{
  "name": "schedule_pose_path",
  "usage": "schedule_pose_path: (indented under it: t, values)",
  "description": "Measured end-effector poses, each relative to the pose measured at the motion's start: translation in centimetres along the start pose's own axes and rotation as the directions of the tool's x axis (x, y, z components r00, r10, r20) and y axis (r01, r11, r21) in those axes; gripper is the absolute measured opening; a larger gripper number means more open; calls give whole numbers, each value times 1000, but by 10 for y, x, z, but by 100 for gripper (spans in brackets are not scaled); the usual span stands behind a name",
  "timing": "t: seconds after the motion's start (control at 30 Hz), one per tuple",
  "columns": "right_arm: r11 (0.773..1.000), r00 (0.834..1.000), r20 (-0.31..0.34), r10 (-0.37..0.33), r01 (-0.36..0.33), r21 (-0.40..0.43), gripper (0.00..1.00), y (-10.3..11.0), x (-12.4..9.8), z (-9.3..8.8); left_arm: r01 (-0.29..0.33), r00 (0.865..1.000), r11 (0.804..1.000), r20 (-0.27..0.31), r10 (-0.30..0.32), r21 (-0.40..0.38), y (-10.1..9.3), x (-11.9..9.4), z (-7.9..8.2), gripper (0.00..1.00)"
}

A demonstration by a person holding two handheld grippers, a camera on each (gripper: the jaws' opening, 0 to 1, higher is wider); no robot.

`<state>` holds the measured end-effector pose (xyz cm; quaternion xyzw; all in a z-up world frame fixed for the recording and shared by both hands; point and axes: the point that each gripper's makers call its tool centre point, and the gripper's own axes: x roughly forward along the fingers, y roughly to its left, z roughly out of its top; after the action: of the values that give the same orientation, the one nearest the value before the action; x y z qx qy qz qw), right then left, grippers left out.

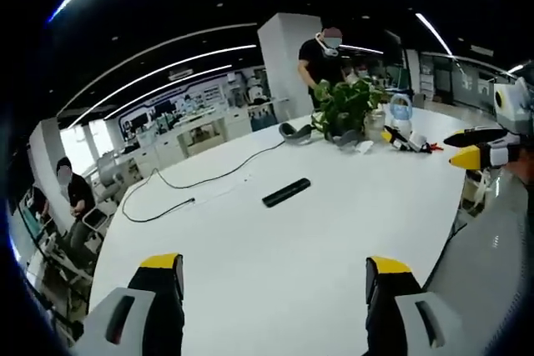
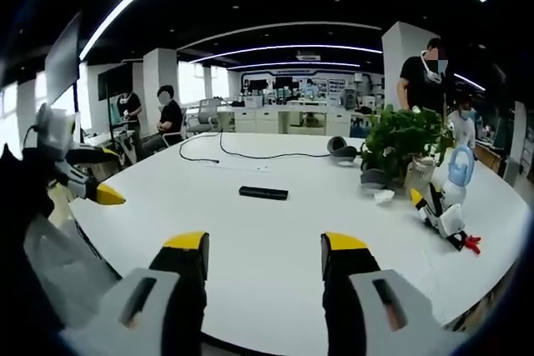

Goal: Press the specified remote control buttons in sequence, fully releasing each button before pressing the next.

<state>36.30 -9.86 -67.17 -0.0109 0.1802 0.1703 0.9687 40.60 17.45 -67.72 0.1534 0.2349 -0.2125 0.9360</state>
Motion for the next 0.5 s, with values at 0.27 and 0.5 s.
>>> schedule_pose_path:
  t: [0.27, 0.5]
  values:
    - [999, 999, -31, 30, -30, 11, 38, 5, 1, -5, 107, 994, 991, -44, -104, 82, -4, 38, 10, 89]
    - [999, 997, -69, 35, -34, 16, 23, 5, 3, -11, 187, 981, 975, -81, -178, 123, -6, 79, 16, 88]
